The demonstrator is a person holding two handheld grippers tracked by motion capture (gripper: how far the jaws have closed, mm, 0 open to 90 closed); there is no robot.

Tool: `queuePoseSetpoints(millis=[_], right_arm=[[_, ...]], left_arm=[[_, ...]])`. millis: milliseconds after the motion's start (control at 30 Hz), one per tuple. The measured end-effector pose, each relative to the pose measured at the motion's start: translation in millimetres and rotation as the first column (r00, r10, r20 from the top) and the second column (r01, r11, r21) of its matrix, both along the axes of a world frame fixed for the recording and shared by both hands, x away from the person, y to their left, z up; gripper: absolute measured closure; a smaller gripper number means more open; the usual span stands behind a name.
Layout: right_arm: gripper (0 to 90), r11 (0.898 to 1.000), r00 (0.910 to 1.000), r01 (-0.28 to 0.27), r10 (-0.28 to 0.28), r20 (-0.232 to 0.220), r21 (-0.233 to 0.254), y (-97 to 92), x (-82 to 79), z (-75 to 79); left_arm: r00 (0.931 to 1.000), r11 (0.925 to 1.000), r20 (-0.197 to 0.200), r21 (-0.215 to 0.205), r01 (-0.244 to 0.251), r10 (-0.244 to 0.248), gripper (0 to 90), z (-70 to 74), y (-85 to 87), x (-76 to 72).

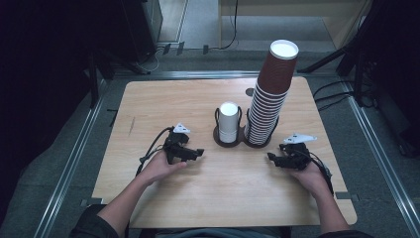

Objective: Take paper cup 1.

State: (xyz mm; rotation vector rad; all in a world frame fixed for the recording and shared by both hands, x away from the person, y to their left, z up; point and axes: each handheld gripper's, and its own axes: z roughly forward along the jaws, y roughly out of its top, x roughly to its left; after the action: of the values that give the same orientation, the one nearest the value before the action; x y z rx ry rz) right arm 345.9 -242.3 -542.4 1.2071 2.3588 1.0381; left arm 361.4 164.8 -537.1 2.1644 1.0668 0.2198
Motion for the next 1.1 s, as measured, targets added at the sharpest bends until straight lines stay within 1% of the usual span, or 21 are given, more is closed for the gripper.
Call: queuePoseSetpoints(millis=[33,67,100,133,167,200,233,267,300,333,400,433,467,600,667,733,800,933,967,1000,1100], right_arm=[[38.1,1.0,1.0,0.0,0.0,0.0,0.0,0.0,0.0,0.0],[39.7,0.999,0.9978,-0.017,0.019,-0.064,0.028,-1.6,3.9,4.3],[41.1,0.999,0.9944,-0.013,0.018,-0.104,0.05,-2.3,5.9,6.4],[43.5,0.998,0.9913,-0.001,0.01,-0.131,0.068,-2.2,6.7,8.1],[43.5,0.998,0.9913,-0.001,0.01,-0.131,0.068,-2.2,6.7,8.1],[45.3,0.997,0.9919,-0.002,0.011,-0.127,0.071,-0.5,5.2,11.4],[45.3,0.997,0.9919,-0.002,0.011,-0.127,0.071,-0.5,5.2,11.4],[45.9,0.998,0.9937,-0.011,0.019,-0.11,0.067,0.9,3.8,13.3],[46.0,0.997,0.9958,-0.022,0.028,-0.087,0.071,2.2,2.5,14.9],[48.2,0.996,0.9981,-0.023,0.028,-0.056,0.084,4.6,0.5,18.8],[48.8,0.993,0.998,-0.023,0.029,-0.056,0.114,7.7,-1.0,22.4],[48.8,0.993,0.998,-0.023,0.029,-0.056,0.114,7.7,-1.0,22.4],[49.9,0.993,0.9984,-0.04,0.045,-0.036,0.112,11.4,-3.1,24.6],[53.2,0.993,0.998,-0.053,0.056,-0.027,0.104,14.6,-5.6,26.1],[53.9,0.993,0.9988,-0.032,0.036,-0.032,0.114,13.5,-5.9,28.4],[53.4,0.993,0.9983,-0.044,0.048,-0.032,0.108,13.3,-6.1,29.1],[52.9,0.993,0.9976,-0.052,0.056,-0.04,0.108,13.9,-6.3,29.2],[54.0,0.994,0.9956,-0.075,0.079,-0.05,0.078,22.7,-7.5,30.6],[54.0,0.994,0.9956,-0.075,0.079,-0.05,0.078,22.7,-7.5,30.6],[53.5,0.994,0.9947,-0.077,0.082,-0.062,0.08,26.3,-7.3,32.3],[53.8,0.994,0.9945,-0.083,0.088,-0.057,0.077,30.0,-7.9,33.6]], left_arm=[[1.0,1.0,0.0,0.0,0.0,0.0,14.1,0.0,0.0,0.0],[0.9999,1.0,0.01,0.006,0.001,-0.001,14.1,2.4,1.5,0.8],[0.9999,1.0,0.01,0.006,0.001,-0.001,14.2,2.4,1.5,0.8],[0.9991,0.9988,0.035,0.043,0.023,-0.024,14.2,6.7,3.5,0.8],[0.9991,0.9988,0.035,0.043,0.023,-0.024,14.5,6.7,3.5,0.8],[0.9947,0.9933,0.066,0.09,0.072,-0.078,14.1,12.1,5.3,-2.1],[0.9947,0.9933,0.066,0.09,0.072,-0.078,15.7,12.1,5.3,-2.1],[0.9923,0.9913,0.096,0.113,0.067,-0.078,15.7,14.1,5.3,-3.3],[0.9925,0.9912,0.097,0.116,0.064,-0.075,20.7,15.7,5.4,-3.1],[0.9932,0.9946,0.089,0.077,0.069,-0.075,27.2,17.7,6.5,-2.5],[0.9925,0.9945,0.084,0.063,0.084,-0.089,30.8,19.8,6.1,-1.7],[0.9925,0.9945,0.084,0.063,0.084,-0.089,32.5,19.8,6.1,-1.7],[0.9926,0.9927,0.049,0.052,0.109,-0.112,34.2,22.1,5.0,0.8],[0.9918,0.9926,0.049,0.034,0.116,-0.118,35.6,25.1,5.4,1.5],[0.9913,0.9928,0.054,0.018,0.119,-0.12,37.2,27.4,5.8,1.6],[0.9901,0.9927,0.072,0.002,0.121,-0.121,37.3,30.5,6.8,1.7],[0.9895,0.9923,0.075,-0.006,0.124,-0.123,36.9,31.2,7.3,1.9],[0.9933,0.9929,0.039,-0.045,0.11,-0.108,30.2,32.7,11.0,5.8],[0.9933,0.9929,0.039,-0.045,0.11,-0.108,30.0,32.7,11.0,5.8],[0.9939,0.9915,0.024,-0.071,0.109,-0.107,29.0,33.1,13.4,7.0],[0.9921,0.988,0.006,-0.091,0.125,-0.125,23.8,33.1,15.5,8.5]])
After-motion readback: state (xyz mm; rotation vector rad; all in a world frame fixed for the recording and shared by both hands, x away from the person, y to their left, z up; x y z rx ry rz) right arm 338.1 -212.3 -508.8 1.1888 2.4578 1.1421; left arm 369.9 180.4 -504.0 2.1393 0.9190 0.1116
